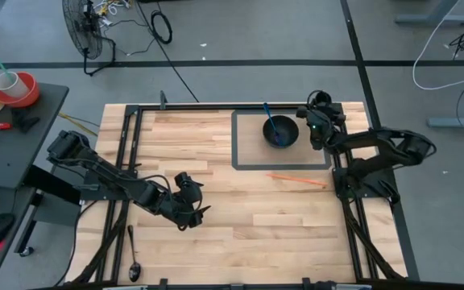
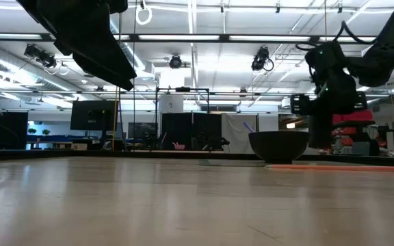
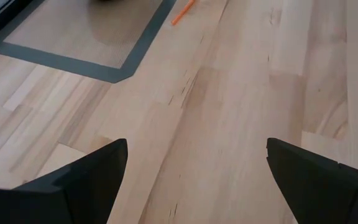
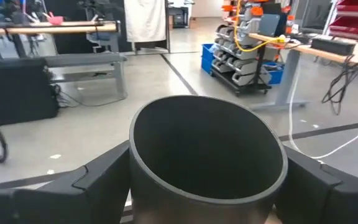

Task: Pick & Place Utensil
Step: Put the black cup on the brown mat to the right of the black bowl

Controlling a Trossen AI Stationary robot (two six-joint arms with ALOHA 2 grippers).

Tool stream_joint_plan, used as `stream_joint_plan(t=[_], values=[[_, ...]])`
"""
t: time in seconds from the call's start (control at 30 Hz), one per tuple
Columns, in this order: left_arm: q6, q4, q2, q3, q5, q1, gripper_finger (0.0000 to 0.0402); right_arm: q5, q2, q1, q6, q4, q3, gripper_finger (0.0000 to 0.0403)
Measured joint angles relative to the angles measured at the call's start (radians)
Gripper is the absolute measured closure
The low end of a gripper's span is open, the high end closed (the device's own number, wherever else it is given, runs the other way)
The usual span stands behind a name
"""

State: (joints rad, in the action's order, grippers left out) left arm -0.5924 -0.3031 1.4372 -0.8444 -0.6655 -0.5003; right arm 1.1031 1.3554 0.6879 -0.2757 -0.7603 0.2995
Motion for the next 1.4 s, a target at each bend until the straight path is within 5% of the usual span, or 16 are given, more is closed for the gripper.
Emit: stream_joint_plan(t=[0.9,1.4], values=[[-0.006,0.0,0.0,0.0,-0.004,0.0,0.0015,0.123,0.202,-0.012,-0.191,-0.054,0.0,0.0081],[-0.007,0.0,0.0,0.0,0.023,0.0,0.0015,0.101,0.202,-0.012,-0.238,-0.055,0.0,0.0007]])
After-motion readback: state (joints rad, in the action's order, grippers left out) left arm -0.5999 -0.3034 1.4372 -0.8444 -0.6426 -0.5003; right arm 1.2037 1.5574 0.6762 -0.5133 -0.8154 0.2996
